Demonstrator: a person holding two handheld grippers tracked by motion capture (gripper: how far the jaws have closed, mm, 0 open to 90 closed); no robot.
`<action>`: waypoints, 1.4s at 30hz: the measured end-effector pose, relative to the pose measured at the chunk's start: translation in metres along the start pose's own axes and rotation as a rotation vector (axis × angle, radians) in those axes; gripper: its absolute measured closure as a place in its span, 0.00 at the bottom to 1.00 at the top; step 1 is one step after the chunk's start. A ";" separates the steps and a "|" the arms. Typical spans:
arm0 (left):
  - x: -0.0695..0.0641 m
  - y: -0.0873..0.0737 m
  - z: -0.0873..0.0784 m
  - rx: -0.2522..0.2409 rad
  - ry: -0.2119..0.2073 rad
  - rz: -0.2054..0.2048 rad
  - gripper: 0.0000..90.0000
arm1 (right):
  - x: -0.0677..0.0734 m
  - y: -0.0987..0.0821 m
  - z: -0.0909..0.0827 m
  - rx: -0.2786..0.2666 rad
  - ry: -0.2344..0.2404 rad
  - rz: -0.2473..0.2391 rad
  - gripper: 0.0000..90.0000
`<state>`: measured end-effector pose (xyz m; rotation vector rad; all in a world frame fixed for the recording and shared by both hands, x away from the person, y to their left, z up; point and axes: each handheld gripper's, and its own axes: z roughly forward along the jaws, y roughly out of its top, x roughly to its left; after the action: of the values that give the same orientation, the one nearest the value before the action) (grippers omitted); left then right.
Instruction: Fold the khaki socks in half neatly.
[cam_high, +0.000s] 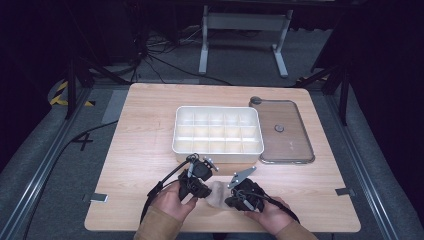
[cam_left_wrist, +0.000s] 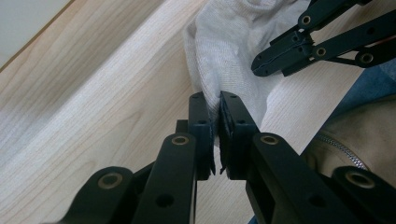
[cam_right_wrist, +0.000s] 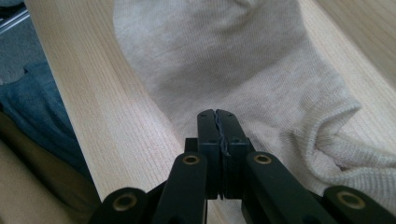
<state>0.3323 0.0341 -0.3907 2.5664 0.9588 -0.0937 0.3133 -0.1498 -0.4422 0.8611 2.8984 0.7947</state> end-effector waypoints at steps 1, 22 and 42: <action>0.000 0.000 0.000 0.000 0.000 0.000 0.93 | 0.000 0.000 0.000 0.000 0.000 0.000 0.99; 0.004 0.004 -0.006 0.032 -0.013 0.007 0.93 | -0.045 -0.027 -0.029 0.017 -0.072 0.173 0.99; -0.007 0.009 -0.006 0.016 -0.013 0.035 0.93 | -0.028 -0.017 -0.016 -0.013 -0.035 0.125 0.99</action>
<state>0.3318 0.0258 -0.3807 2.5924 0.9119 -0.1091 0.3261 -0.1834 -0.4398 1.0532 2.8290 0.7980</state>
